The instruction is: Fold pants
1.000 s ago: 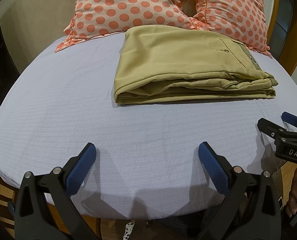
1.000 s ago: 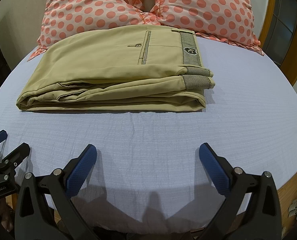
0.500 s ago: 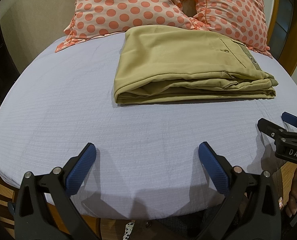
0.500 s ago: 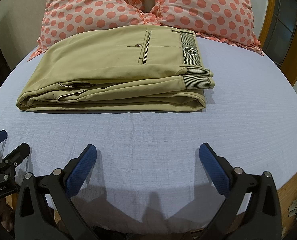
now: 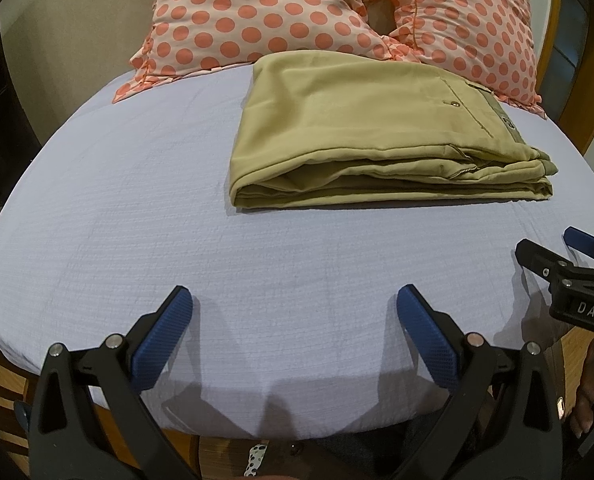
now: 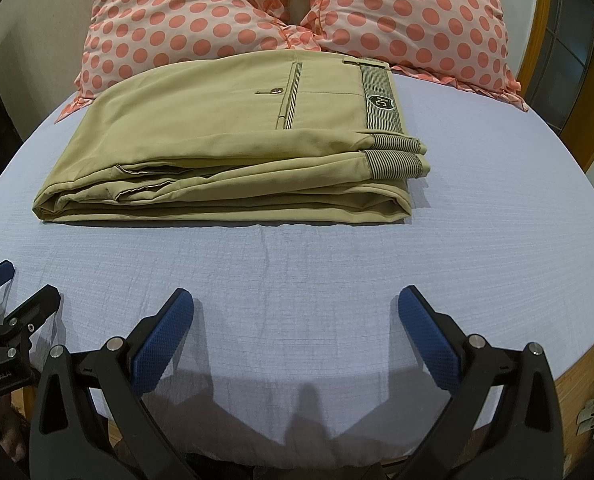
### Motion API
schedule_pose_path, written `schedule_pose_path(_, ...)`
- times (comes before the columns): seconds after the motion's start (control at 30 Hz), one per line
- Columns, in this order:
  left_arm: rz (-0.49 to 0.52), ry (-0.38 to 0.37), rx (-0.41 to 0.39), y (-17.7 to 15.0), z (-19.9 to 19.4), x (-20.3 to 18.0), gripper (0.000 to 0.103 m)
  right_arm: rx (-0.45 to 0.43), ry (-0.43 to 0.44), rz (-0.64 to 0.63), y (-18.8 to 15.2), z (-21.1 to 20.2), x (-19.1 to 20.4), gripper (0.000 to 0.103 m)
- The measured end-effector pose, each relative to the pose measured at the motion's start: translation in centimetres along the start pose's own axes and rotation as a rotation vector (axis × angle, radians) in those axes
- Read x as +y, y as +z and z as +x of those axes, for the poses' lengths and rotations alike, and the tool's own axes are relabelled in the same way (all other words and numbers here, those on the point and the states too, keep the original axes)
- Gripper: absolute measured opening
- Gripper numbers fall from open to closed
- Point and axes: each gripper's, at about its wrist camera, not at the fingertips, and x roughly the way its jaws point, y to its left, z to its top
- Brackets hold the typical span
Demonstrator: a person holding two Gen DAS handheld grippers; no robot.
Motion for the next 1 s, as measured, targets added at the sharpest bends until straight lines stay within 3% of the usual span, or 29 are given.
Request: schedule_pose_path(1.0, -0.004, 0.004, 0.015, 0.21, 0.09, -0.19, 0.101, -0.001, -0.001, 0.001, 0.00, 0.00, 0.08, 0.102)
